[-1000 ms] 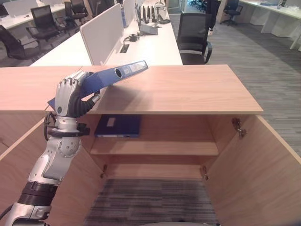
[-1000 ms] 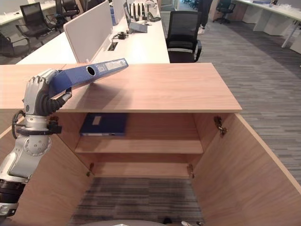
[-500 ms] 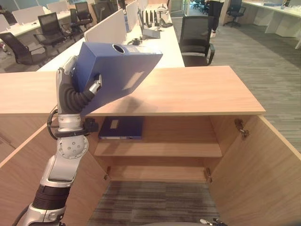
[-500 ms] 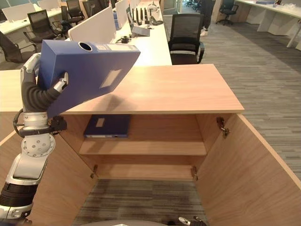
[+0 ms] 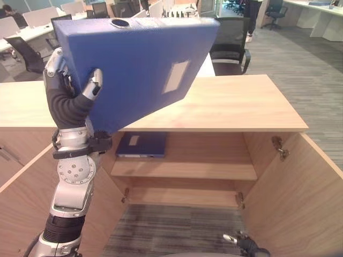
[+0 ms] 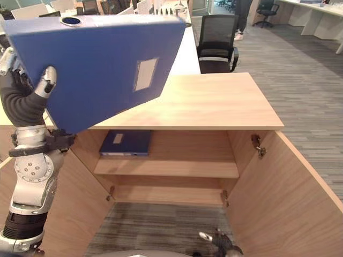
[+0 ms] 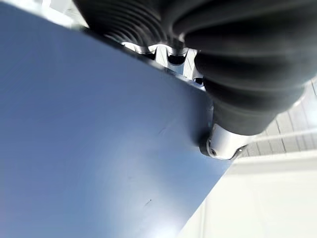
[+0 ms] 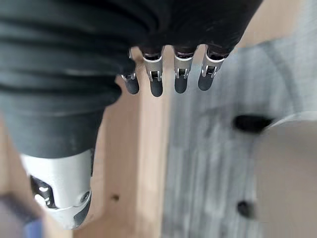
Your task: Put the empty folder in the office cabinet
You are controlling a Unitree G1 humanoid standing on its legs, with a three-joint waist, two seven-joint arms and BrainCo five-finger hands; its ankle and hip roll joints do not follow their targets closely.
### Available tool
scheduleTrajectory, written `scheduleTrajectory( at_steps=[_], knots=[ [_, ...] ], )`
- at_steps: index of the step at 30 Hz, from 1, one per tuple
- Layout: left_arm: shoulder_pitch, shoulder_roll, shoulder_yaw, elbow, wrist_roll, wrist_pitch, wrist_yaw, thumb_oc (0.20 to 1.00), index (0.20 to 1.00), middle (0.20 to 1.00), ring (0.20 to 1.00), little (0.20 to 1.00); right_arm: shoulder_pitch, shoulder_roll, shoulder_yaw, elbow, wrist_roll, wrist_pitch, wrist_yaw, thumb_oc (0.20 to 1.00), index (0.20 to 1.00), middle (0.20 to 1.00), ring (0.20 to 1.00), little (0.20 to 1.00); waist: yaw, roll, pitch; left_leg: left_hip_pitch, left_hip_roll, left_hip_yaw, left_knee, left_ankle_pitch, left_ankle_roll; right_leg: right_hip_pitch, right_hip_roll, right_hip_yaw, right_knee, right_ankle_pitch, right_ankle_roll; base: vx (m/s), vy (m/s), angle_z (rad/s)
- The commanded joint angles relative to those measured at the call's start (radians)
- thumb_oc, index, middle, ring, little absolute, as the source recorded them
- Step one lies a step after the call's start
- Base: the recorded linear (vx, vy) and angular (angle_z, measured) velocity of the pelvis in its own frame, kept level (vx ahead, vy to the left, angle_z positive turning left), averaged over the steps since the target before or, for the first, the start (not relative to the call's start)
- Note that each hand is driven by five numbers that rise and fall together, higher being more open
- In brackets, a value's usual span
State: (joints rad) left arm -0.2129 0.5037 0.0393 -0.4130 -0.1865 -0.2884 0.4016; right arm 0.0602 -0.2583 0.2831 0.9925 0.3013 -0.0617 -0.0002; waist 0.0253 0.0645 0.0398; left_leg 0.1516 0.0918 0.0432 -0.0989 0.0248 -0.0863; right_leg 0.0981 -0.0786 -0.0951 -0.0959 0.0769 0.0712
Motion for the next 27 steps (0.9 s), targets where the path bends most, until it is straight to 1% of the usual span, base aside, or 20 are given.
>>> scheduleTrajectory(
  at_steps=[1,2,4,5,6,7,8,11,13,14,15,17,18,21,22,24,26,27],
  knots=[
    [-0.135,0.006,0.019,-0.062,-0.133,-0.077,-0.016,0.2,0.2,0.2,0.2,0.2,-0.075,0.04,0.046,-0.15,0.11,-0.048,0.038,1.0,1.0,1.0,1.0,1.0,0.007,-0.059,0.013,-0.018,-0.021,-0.043,0.012,-0.046,0.011,0.052,-0.077,-0.003,0.048,-0.108,0.084,0.0,0.0,0.0],
    [-0.134,0.006,0.02,-0.062,-0.134,-0.077,-0.016,0.2,0.2,0.2,0.2,0.2,-0.074,0.039,0.046,-0.152,0.111,-0.047,0.037,1.0,1.0,1.0,1.0,1.0,0.006,-0.059,0.013,-0.018,-0.021,-0.043,0.012,-0.046,0.011,0.052,-0.077,-0.003,0.048,-0.108,0.084,-0.03,0.006,0.01],
    [-0.13,-0.005,0.007,-0.074,-0.176,-0.075,-0.028,0.2,0.2,0.2,0.2,0.2,-0.069,0.034,0.067,-0.278,0.189,-0.051,0.061,1.0,1.0,1.0,1.0,1.0,0.008,-0.06,0.012,-0.022,-0.021,-0.042,0.012,-0.044,0.01,0.049,-0.078,-0.004,0.047,-0.106,0.083,-0.02,0.004,0.0],
    [-0.123,-0.013,-0.011,-0.083,-0.217,-0.076,-0.046,0.2,0.2,0.2,0.2,0.2,-0.068,0.028,0.08,-0.39,0.288,-0.058,0.084,1.0,1.0,1.0,1.0,1.0,0.009,-0.061,0.014,-0.022,-0.021,-0.042,0.012,-0.043,0.01,0.049,-0.077,-0.004,0.046,-0.105,0.083,0.0,0.0,0.0],
    [-0.122,-0.013,-0.01,-0.083,-0.218,-0.076,-0.046,0.2,0.2,0.2,0.2,0.2,-0.066,0.027,0.08,-0.393,0.289,-0.056,0.083,1.0,1.0,1.0,1.0,1.0,0.009,-0.06,0.014,-0.022,-0.021,-0.042,0.012,-0.043,0.01,0.049,-0.077,-0.004,0.046,-0.105,0.083,-0.03,0.017,-0.01],
    [-0.115,-0.02,-0.025,-0.09,-0.251,-0.078,-0.059,0.2,0.2,0.2,0.2,0.2,-0.06,0.024,0.1,-0.514,0.42,-0.053,0.121,1.0,1.0,1.0,1.0,1.0,0.011,-0.062,0.015,-0.023,-0.021,-0.04,0.012,-0.041,0.009,0.047,-0.077,-0.006,0.047,-0.105,0.084,0.0,0.0,0.0],
    [-0.114,-0.021,-0.025,-0.09,-0.251,-0.078,-0.06,0.2,0.2,0.2,0.2,0.2,-0.058,0.022,0.1,-0.516,0.421,-0.052,0.121,1.0,1.0,1.0,1.0,1.0,0.011,-0.061,0.015,-0.023,-0.021,-0.04,0.012,-0.041,0.01,0.047,-0.077,-0.006,0.047,-0.105,0.084,0.0,0.0,0.0],
    [-0.099,-0.032,-0.049,-0.093,-0.301,-0.074,-0.077,0.2,0.2,0.2,0.2,0.2,-0.06,0.001,0.142,-0.66,0.548,-0.038,0.162,1.0,1.0,1.0,1.0,1.0,0.014,-0.064,0.017,-0.025,-0.021,-0.04,0.012,-0.038,0.008,0.045,-0.077,-0.007,0.047,-0.103,0.083,0.0,0.0,0.0],
    [-0.083,-0.033,-0.059,-0.101,-0.318,-0.067,-0.092,0.2,0.2,0.2,0.2,0.2,-0.058,-0.025,0.17,-0.767,0.597,-0.028,0.188,1.0,1.0,1.0,1.0,1.0,0.016,-0.067,0.016,-0.026,-0.02,-0.039,0.012,-0.038,0.007,0.044,-0.078,-0.007,0.046,-0.102,0.083,0.0,0.0,0.0],
    [-0.069,-0.033,-0.066,-0.105,-0.335,-0.063,-0.104,0.2,0.2,0.2,0.2,0.2,-0.059,-0.046,0.188,-0.851,0.65,-0.023,0.21,1.0,1.0,1.0,1.0,1.0,0.017,-0.069,0.016,-0.027,-0.019,-0.039,0.012,-0.037,0.007,0.043,-0.078,-0.005,0.046,-0.101,0.084,0.0,0.0,0.0],
    [-0.068,-0.034,-0.065,-0.105,-0.335,-0.063,-0.104,0.2,0.2,0.2,0.2,0.2,-0.058,-0.048,0.188,-0.853,0.651,-0.022,0.209,1.0,1.0,1.0,1.0,1.0,0.016,-0.069,0.016,-0.027,-0.019,-0.039,0.012,-0.037,0.007,0.043,-0.078,-0.005,0.046,-0.101,0.084,0.0,0.0,0.0],
    [-0.049,-0.042,-0.079,-0.107,-0.358,-0.057,-0.11,0.2,0.2,0.2,0.2,0.2,-0.067,-0.057,0.204,-0.926,0.709,-0.027,0.216,1.0,1.0,1.0,1.0,1.0,0.017,-0.07,0.016,-0.026,-0.018,-0.037,0.012,-0.037,0.007,0.042,-0.079,-0.001,0.045,-0.1,0.084,0.0,0.0,0.0],
    [-0.032,-0.048,-0.083,-0.117,-0.369,-0.056,-0.114,0.2,0.2,0.2,0.2,0.2,-0.08,-0.061,0.22,-0.993,0.755,-0.032,0.223,1.0,1.0,1.0,1.0,1.0,0.018,-0.071,0.016,-0.025,-0.017,-0.036,0.012,-0.036,0.007,0.043,-0.079,0.001,0.045,-0.099,0.083,0.0,0.0,0.0],
    [-0.01,-0.062,-0.098,-0.122,-0.394,-0.053,-0.12,0.2,0.2,0.2,0.2,0.2,-0.115,-0.066,0.242,-1.072,0.799,-0.047,0.218,1.0,1.0,1.0,1.0,1.0,0.016,-0.071,0.016,-0.024,-0.015,-0.032,0.012,-0.036,0.007,0.042,-0.08,0.004,0.045,-0.099,0.083,0.0,0.0,0.0],
    [-0.01,-0.062,-0.098,-0.122,-0.394,-0.053,-0.12,0.2,0.2,0.2,0.2,0.2,-0.115,-0.066,0.242,-1.072,0.799,-0.047,0.217,1.0,1.0,1.0,1.0,1.0,0.016,-0.071,0.016,-0.024,-0.015,-0.032,0.012,-0.037,0.007,0.042,-0.08,0.005,0.045,-0.099,0.083,0.0,0.0,0.0],
    [0.005,-0.066,-0.104,-0.123,-0.406,-0.052,-0.122,0.2,0.2,0.2,0.2,0.2,-0.14,-0.058,0.256,-1.124,0.832,-0.058,0.219,1.0,1.0,1.0,1.0,1.0,0.014,-0.071,0.016,-0.024,-0.015,-0.03,0.012,-0.037,0.008,0.039,-0.08,0.007,0.045,-0.098,0.083,0.0,0.0,0.0],
    [0.019,-0.075,-0.116,-0.124,-0.416,-0.049,-0.117,0.2,0.2,0.2,0.2,0.2,-0.177,-0.038,0.273,-1.173,0.869,-0.089,0.203,1.0,1.0,1.0,1.0,1.0,0.012,-0.071,0.017,-0.026,-0.014,-0.028,0.012,-0.036,0.009,0.037,-0.08,0.01,0.045,-0.097,0.082,0.0,0.0,0.0],
    [0.019,-0.074,-0.115,-0.124,-0.416,-0.049,-0.117,0.2,0.2,0.2,0.2,0.2,-0.177,-0.038,0.273,-1.173,0.869,-0.089,0.203,1.0,1.0,1.0,1.0,1.0,0.012,-0.071,0.017,-0.026,-0.014,-0.028,0.012,-0.036,0.009,0.037,-0.08,0.01,0.045,-0.097,0.082,0.0,0.0,0.0]
  ],
)
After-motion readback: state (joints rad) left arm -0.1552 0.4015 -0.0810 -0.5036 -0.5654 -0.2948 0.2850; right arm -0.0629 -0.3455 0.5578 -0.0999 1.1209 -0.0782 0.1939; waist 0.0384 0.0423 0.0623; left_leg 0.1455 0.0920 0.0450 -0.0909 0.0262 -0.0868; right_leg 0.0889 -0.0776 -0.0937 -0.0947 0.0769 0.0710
